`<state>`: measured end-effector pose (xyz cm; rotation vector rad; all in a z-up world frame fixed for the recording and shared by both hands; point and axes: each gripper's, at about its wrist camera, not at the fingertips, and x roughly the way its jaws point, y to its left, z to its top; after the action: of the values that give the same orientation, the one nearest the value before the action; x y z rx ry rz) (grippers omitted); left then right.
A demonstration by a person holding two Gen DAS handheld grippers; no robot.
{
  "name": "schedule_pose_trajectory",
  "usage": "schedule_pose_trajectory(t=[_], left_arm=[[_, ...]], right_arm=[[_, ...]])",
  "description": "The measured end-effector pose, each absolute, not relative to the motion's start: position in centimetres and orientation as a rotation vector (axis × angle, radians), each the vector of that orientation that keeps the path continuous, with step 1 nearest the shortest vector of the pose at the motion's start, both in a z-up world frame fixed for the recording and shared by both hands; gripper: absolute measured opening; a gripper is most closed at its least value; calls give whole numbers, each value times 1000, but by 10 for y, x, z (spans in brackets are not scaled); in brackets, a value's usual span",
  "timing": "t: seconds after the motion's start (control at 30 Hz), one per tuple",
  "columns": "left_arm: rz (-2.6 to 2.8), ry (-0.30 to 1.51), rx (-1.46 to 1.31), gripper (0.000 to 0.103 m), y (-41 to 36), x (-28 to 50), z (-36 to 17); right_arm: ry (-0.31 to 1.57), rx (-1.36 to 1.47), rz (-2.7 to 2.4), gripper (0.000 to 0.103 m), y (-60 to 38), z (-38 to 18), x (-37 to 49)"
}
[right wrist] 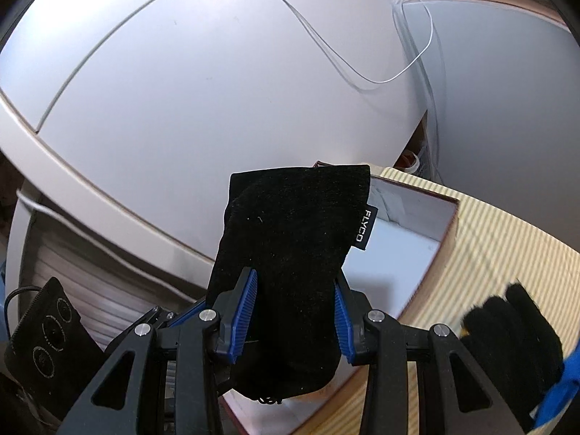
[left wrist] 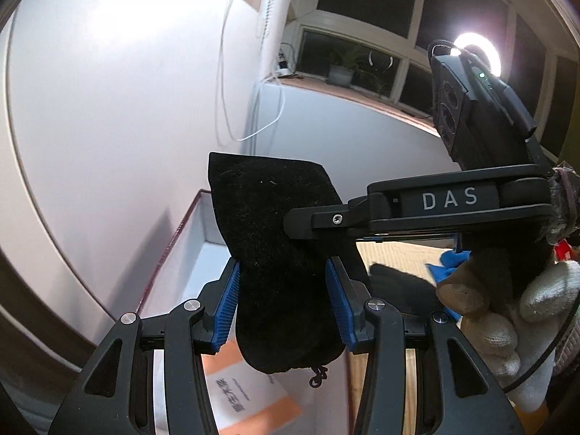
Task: Organize soft objects
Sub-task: 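Carry the black pouch into the shoebox and release it, then withdraw the right tool and move it over the blue towel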
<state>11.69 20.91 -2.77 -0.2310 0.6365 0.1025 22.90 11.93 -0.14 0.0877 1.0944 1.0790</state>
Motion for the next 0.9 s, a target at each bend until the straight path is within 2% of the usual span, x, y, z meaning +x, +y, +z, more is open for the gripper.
schedule_pose_trajectory(t=[0.4,0.43,0.5,0.6,0.9], left_arm=[[194,708,-190,45,217,135,-45],[207,713,-182,45,218,135,-46],[241,725,-169,45,220,136,-50],[257,725,-181,45,225,132,-52],[259,697,-188,47,220,118,-42]], right_arm=[[1088,38,1055,39,142,-15,240],[1082,23,1042,40,143,-16,240],[1073,11,1023,54,143,-15,240],[1055,17,1003,64,137,-15,242],[1031,34,956,65,102,-11,246]])
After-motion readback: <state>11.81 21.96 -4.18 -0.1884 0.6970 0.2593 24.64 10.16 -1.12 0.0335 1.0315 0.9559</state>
